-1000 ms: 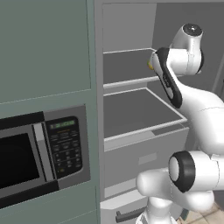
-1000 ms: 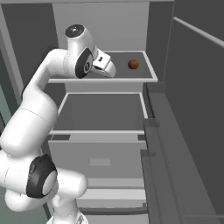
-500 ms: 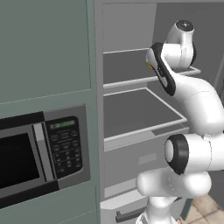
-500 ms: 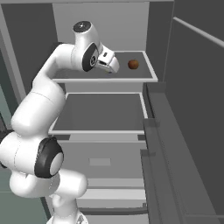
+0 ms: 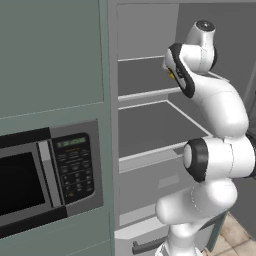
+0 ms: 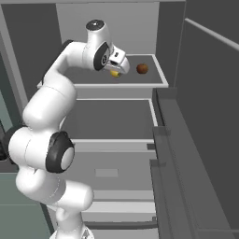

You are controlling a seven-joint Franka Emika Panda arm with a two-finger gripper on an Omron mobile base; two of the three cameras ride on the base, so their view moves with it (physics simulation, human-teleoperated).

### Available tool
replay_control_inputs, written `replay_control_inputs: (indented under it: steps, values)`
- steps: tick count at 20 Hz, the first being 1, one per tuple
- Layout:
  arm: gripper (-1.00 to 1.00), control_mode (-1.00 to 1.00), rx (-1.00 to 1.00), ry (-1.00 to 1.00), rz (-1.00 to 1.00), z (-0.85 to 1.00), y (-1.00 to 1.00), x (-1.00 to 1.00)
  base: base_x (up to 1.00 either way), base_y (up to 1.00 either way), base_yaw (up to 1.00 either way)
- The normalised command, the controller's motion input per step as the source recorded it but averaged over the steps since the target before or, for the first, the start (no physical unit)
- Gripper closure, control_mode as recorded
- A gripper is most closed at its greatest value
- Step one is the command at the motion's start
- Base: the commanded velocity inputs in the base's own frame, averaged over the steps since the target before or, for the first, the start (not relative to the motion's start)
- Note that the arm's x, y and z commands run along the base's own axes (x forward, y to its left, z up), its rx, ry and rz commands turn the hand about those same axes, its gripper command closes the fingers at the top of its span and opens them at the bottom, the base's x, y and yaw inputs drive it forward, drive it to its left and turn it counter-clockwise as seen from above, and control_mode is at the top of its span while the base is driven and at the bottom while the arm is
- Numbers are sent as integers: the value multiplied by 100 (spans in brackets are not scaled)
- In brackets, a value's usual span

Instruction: Open the fridge, remove the apple, lemon, and steak, and place them on any counter.

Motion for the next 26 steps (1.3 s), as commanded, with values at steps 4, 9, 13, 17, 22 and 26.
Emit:
replay_control_inputs:
  steps: [4,9,13,17,22,26]
  values:
    - [-100,-100,0,6,7,-9,-11,26,0,0,0]
    - [-100,-100,0,2,6,-19,-8,25,0,0,0]
    - [-100,-100,0,0,5,-24,0,35,0,0,0]
    - [-100,-100,0,0,5,-17,0,37,0,0,0]
    - [-100,-100,0,0,3,-14,-3,14,0,0,0]
    - [100,-100,-1,3,0,-37,0,-1,0,0,0]
